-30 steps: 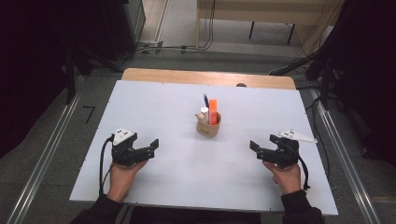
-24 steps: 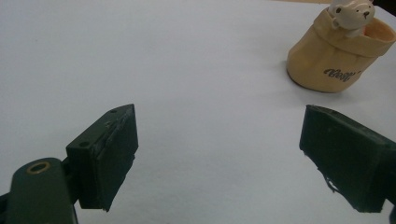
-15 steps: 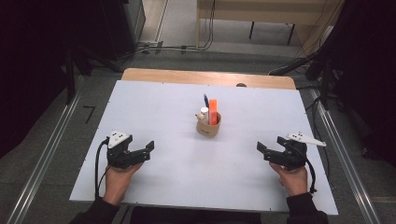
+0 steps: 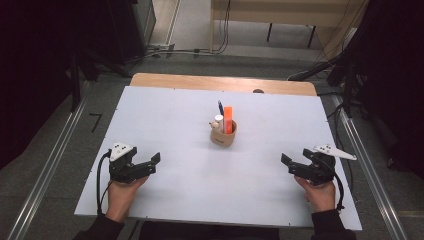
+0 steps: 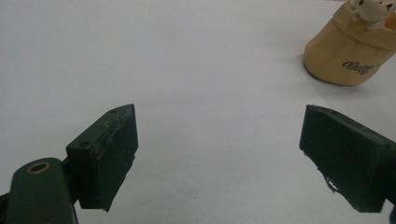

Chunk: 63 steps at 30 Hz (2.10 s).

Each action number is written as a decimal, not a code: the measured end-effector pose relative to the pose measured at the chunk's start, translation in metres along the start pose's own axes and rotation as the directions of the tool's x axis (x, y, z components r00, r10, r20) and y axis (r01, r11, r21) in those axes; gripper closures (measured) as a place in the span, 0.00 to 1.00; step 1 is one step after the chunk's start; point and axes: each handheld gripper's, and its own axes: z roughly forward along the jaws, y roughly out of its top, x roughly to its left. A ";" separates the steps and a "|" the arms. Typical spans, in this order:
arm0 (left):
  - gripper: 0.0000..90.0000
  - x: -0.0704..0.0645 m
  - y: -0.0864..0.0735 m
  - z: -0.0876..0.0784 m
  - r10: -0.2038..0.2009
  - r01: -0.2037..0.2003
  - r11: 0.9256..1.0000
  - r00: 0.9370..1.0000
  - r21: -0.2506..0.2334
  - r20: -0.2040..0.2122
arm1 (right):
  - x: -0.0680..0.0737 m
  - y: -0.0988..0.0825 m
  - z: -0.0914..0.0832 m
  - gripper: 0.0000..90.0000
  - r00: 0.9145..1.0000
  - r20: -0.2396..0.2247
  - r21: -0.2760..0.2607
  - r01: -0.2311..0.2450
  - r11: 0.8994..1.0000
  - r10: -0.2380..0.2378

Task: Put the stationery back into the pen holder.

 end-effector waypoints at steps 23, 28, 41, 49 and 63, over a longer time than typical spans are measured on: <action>0.13 0.014 -0.006 -0.015 -0.025 0.025 1.000 0.999 -0.002 -0.021 | -0.015 -0.008 -0.012 0.08 0.999 0.035 -0.006 -0.024 1.000 0.024; 0.13 0.017 -0.007 -0.018 -0.027 0.027 1.000 0.999 -0.005 -0.026 | -0.018 -0.009 -0.015 0.08 0.999 0.044 -0.007 -0.030 1.000 0.030; 0.14 0.029 -0.008 -0.021 -0.044 0.043 0.999 0.997 -0.013 -0.064 | -0.028 -0.012 -0.023 0.08 0.997 0.065 -0.020 -0.048 0.999 0.050; 0.14 0.033 -0.009 -0.025 -0.053 0.052 0.998 0.996 -0.019 -0.069 | -0.035 -0.015 -0.029 0.08 0.994 0.083 -0.026 -0.063 0.998 0.065; 0.14 0.032 -0.013 -0.032 -0.046 0.046 0.999 0.998 -0.011 -0.048 | -0.045 -0.019 -0.037 0.08 0.990 0.109 -0.036 -0.084 0.996 0.088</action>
